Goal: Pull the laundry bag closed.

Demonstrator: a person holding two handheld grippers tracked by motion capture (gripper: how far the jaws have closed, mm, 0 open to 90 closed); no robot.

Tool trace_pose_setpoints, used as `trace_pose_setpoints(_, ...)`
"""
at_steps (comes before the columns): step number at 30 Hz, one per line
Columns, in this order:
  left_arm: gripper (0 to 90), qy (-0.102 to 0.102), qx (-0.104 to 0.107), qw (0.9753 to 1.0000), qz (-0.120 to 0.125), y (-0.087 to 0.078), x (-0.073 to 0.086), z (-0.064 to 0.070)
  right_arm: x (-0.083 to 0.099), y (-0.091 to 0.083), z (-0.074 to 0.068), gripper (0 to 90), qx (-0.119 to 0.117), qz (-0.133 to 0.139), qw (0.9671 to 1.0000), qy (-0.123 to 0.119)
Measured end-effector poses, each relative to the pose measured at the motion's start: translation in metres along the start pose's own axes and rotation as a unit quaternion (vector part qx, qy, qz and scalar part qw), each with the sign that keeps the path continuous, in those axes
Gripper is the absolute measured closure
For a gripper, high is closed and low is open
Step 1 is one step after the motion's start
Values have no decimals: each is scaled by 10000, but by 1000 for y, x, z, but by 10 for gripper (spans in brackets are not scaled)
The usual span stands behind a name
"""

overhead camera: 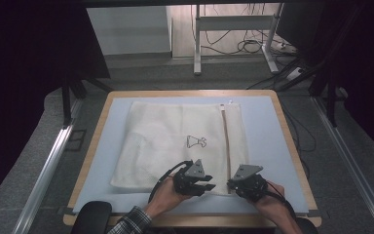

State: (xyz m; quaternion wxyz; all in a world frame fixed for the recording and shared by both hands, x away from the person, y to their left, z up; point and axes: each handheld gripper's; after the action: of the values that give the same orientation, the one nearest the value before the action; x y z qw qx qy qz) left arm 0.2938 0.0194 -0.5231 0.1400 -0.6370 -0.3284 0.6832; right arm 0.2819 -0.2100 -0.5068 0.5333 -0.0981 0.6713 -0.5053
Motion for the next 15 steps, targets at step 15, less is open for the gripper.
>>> trace_pose_setpoints(15, 876, 61, 286, 9996, -60, 25, -9, 7, 0, 0, 2, 836, -22, 7, 9999, 115)
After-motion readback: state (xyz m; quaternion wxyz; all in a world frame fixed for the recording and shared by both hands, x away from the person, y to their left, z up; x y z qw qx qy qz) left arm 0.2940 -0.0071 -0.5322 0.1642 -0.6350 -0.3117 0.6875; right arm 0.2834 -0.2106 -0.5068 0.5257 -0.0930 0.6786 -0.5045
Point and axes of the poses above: each handheld gripper's, and its own axes: y roughly forward along the jaws, x roughly out of its underside, z roughly to its right, and after that the axes turned 6 degrees about y, right-handed
